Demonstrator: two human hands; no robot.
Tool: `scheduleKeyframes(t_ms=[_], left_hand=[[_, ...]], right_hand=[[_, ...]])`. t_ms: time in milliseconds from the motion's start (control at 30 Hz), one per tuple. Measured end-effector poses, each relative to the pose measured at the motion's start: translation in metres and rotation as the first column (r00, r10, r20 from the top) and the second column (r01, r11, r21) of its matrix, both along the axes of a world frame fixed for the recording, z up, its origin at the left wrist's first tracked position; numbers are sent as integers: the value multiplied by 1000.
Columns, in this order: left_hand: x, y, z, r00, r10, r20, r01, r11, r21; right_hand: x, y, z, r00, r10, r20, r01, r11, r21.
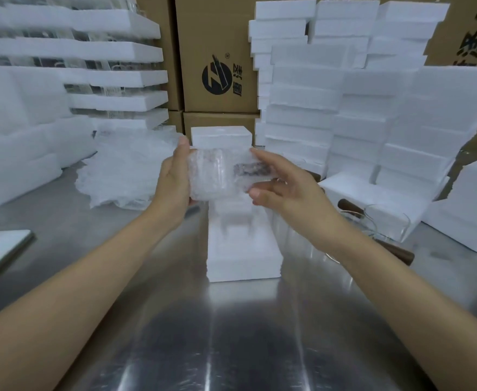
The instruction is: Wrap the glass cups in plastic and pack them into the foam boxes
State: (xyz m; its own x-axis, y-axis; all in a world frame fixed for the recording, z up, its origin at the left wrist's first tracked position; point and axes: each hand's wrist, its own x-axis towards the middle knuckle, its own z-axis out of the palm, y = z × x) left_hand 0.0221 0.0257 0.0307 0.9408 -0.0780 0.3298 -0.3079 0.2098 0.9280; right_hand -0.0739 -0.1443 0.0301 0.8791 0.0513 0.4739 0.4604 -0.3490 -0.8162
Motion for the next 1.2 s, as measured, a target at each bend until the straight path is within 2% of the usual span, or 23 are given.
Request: scheduleKeyframes(t_ms=[133,267,467,633,800,1000,1100,1200], left_hand=[[-8,-7,-5,997,-73,-2,73,990,122],[-13,-9,-5,985,-103,141,80,983,163],[-19,-8,-5,987,-78,142,53,983,174],[-22,-11,-8,963,-174,203,114,954,277],[-27,-14,-12,935,-260,242,174,929,326],[-32,-16,-15,879,-409,246,291,867,404],[-31,-9,-12,866,-417,277,207,802,561],[-30,-7,-11,872,-401,280,176,792,585]], right_hand=[[4,1,-5,992,-84,99,81,996,37],[5,-4,-6,978,-158,135,171,981,-90],[1,-1,-7,982,-140,124,151,985,-88],[-3,-1,-4,986,-113,119,133,975,-179],[-3,-1,-2,997,-71,16,72,970,-231],[0,-3,2,988,-151,30,154,974,-167],[0,-4,2,983,-174,61,180,976,-124],[-1,-7,4,982,-177,61,177,984,8]])
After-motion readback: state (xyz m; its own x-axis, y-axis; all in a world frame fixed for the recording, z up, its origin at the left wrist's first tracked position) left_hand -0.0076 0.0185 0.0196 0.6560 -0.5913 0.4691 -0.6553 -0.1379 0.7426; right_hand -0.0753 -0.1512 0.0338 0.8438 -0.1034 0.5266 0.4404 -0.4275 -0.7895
